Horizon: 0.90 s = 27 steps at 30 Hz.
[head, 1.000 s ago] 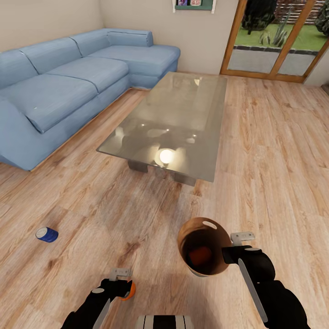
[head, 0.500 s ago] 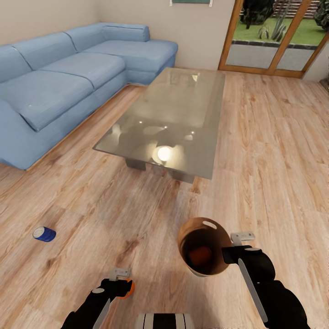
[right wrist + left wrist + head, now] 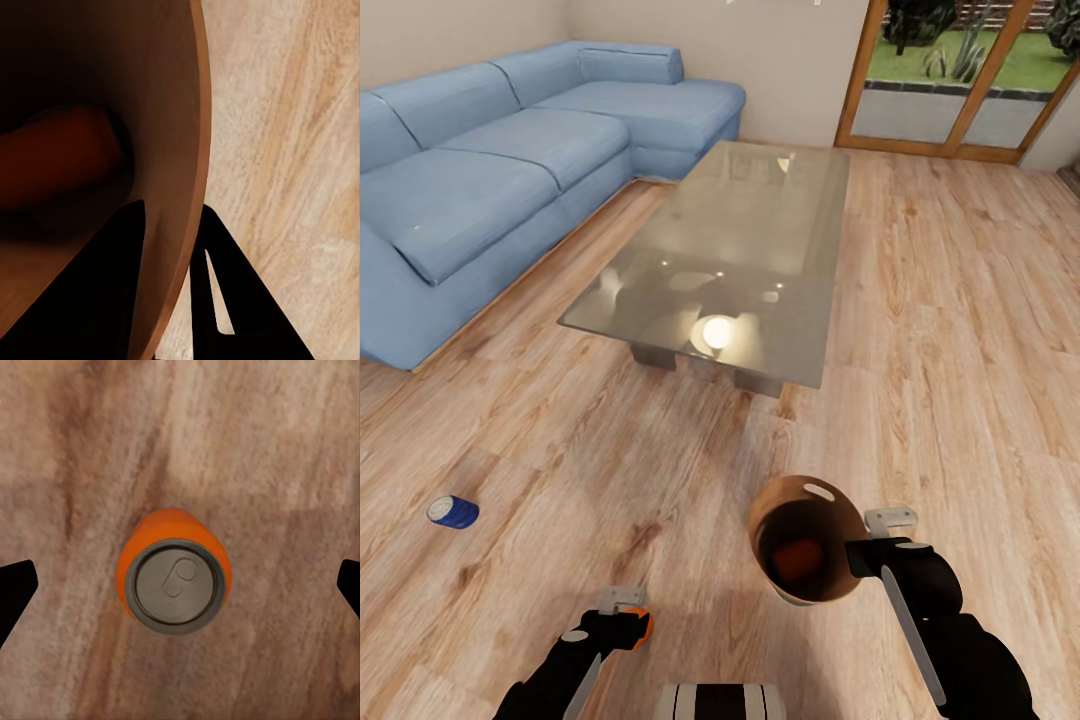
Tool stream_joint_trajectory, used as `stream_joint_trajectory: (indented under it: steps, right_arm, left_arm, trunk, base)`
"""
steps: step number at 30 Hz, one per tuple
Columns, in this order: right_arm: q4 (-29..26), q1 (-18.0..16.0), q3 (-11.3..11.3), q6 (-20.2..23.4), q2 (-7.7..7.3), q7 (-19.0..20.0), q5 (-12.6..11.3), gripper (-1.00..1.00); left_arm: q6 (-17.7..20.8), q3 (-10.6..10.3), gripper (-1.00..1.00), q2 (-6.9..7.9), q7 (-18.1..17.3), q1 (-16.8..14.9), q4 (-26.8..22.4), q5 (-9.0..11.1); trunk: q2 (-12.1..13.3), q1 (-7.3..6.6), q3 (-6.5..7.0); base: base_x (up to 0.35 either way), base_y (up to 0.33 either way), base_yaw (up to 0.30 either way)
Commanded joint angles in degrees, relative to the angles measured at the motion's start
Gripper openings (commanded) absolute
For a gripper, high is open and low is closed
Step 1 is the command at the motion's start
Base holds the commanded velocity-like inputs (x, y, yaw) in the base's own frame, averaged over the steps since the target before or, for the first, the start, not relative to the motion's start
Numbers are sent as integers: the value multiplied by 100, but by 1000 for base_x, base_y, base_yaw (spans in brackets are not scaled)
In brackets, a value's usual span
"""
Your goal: Put the three can of soda from the living room inside the tash can in the kitchen.
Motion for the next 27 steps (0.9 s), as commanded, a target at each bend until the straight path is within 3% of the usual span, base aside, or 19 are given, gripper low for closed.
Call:
stream_joint_trajectory:
  steps: [1, 27]
  right_arm:
    - [-1, -2, 1, 0, 0, 8, -51, -100]
    - [-26, -5, 1, 0, 9, 8, -53, -100]
  left_arm:
    - [2, -1, 100, 0, -2, 0, 0, 0]
    - [-1, -7, 100, -2, -5, 0, -1, -8]
  trunk:
    - [0, 0, 0]
    - [-80, 44, -89]
  base:
    - [0, 0, 0]
    - [0, 0, -15]
